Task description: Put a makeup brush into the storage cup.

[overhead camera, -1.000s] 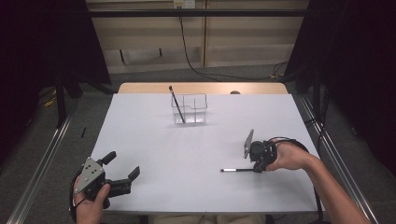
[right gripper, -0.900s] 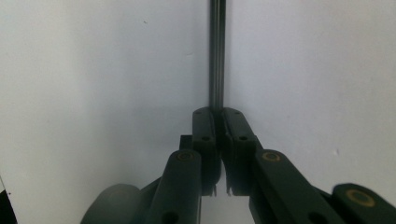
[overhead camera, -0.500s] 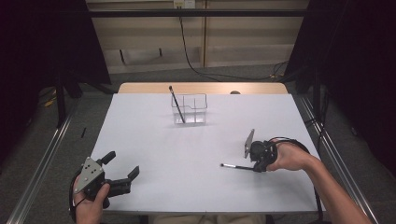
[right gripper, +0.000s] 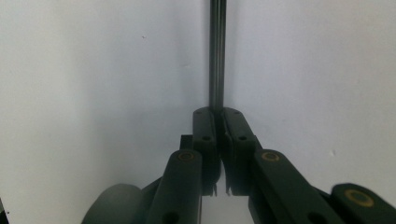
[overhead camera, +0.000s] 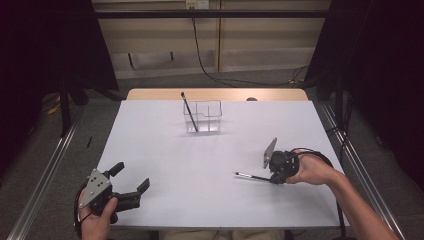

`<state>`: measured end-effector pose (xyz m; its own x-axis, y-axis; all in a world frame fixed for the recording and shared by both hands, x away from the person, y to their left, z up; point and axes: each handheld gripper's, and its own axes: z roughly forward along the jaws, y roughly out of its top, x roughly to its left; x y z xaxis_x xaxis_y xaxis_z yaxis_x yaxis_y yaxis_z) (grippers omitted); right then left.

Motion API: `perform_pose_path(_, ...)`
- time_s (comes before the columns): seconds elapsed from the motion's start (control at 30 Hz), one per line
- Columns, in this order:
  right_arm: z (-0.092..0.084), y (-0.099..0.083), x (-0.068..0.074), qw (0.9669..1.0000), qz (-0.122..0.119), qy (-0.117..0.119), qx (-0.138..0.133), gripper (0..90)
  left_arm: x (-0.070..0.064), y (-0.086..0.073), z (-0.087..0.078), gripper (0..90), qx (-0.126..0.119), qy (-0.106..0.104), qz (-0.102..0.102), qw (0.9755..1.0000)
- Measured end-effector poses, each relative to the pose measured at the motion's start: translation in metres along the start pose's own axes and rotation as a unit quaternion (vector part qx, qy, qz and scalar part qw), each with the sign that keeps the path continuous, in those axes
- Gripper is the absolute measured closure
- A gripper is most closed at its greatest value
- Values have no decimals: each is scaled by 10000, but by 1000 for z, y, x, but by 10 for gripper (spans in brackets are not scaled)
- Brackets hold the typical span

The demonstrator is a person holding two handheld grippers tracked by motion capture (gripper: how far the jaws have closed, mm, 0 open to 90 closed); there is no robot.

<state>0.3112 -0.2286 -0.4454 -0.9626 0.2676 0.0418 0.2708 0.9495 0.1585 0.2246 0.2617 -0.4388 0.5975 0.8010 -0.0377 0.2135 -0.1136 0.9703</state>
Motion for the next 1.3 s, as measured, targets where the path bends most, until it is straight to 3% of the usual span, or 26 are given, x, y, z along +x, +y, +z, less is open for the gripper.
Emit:
perform_pose_path(0.07, 0, -1, 0, 9999, 93, -11, -72, 852, 1, 0, 0, 17, 4, 7, -2, 10000)
perform_pose_path(0.13, -3, -4, -3, 9992, 174, 28, -346, 852, 1, 0, 0, 17, -4, 1, -17, 10000)
perform_pose_path(0.33, -14, -16, -6, 9938, 478, 151, -996, 852, 1, 0, 0, 17, -20, 2, -26, 10000)
perform_pose_path(0.53, -17, -27, -6, 9850, 644, 227, -1587, 852, -1, 0, 0, 17, -12, -9, 12, 10000)
perform_pose_path(0.9, -22, -29, 4, 9723, 864, -111, -2170, 851, 0, 0, -1, 17, -11, -14, 1, 10000)
perform_pose_path(1.07, -23, -30, 5, 9622, 1024, -131, -2520, 851, -1, 0, -1, 17, -16, -18, 2, 10000)
perform_pose_path(1.17, -20, -32, 5, 9589, 1071, -146, -2624, 851, 0, 0, -1, 17, -14, -8, 0, 10000)
perform_pose_path(1.3, -15, -37, 3, 9517, 1261, -132, -2798, 851, 0, 0, -1, 17, -22, -27, 12, 10000)
